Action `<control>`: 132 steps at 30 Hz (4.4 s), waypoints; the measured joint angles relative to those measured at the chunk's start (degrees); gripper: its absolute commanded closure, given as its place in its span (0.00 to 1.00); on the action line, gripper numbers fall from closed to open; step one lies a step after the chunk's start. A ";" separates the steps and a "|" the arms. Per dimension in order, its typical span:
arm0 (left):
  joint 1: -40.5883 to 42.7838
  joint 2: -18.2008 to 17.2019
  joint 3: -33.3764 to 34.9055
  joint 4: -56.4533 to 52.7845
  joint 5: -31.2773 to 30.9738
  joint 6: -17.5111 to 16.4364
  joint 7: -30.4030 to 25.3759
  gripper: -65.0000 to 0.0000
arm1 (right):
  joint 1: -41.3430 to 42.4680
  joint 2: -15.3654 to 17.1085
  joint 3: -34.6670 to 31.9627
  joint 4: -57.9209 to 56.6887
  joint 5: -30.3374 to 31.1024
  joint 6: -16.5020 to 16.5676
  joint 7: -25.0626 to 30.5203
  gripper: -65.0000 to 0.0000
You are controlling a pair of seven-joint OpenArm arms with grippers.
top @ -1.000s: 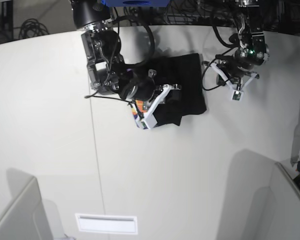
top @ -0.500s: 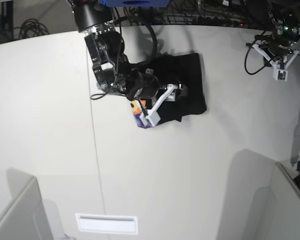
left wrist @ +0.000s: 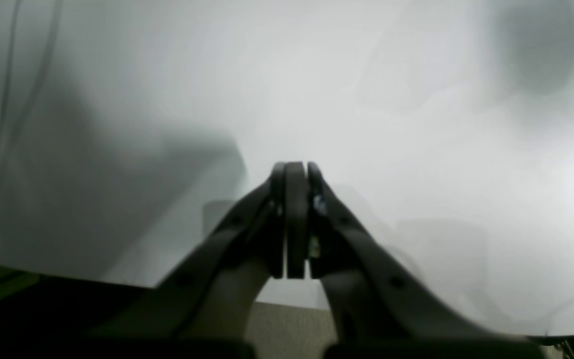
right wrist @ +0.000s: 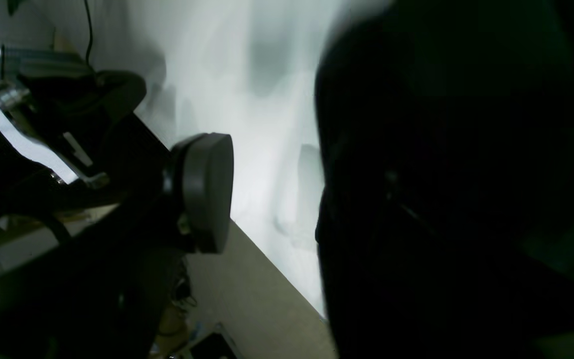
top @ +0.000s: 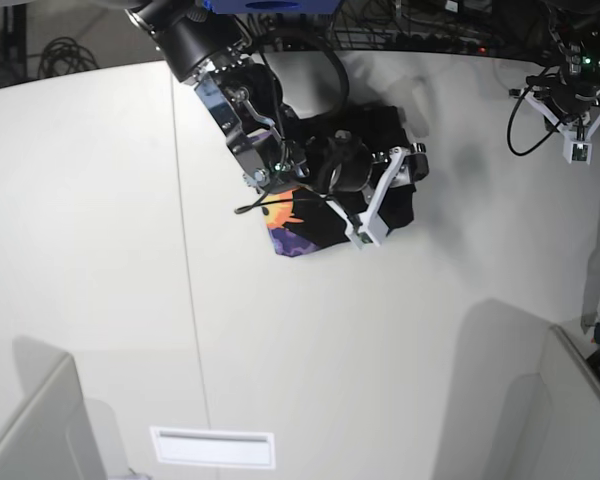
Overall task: Fold the T-shirt properly
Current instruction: 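Hold the bundle with the right gripper and flip it over, then press and tuck the bundle's edges with the left gripper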
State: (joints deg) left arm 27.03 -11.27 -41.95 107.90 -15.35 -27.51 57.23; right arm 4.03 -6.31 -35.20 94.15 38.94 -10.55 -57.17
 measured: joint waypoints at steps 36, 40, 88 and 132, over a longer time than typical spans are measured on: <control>-5.57 6.19 13.60 -7.87 -33.66 -8.59 0.26 0.16 | -9.99 17.73 16.92 14.60 -1.40 -0.35 4.70 1.00; -8.57 7.02 15.54 -13.40 -33.16 -8.55 0.26 0.16 | -10.29 19.43 16.87 14.64 -1.73 -0.35 4.61 1.00; -65.94 -10.34 123.89 -21.40 1.38 7.17 -10.32 1.00 | -28.30 9.73 60.00 15.85 -1.46 -0.15 11.93 1.00; -60.06 -10.32 110.31 -16.92 8.44 -5.55 -3.85 0.58 | -28.37 8.17 59.95 15.85 -1.46 -0.15 11.93 1.00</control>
State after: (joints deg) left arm -33.04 -21.58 68.36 90.98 -6.92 -33.06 53.39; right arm -24.34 1.87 24.75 110.00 37.47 -10.70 -45.23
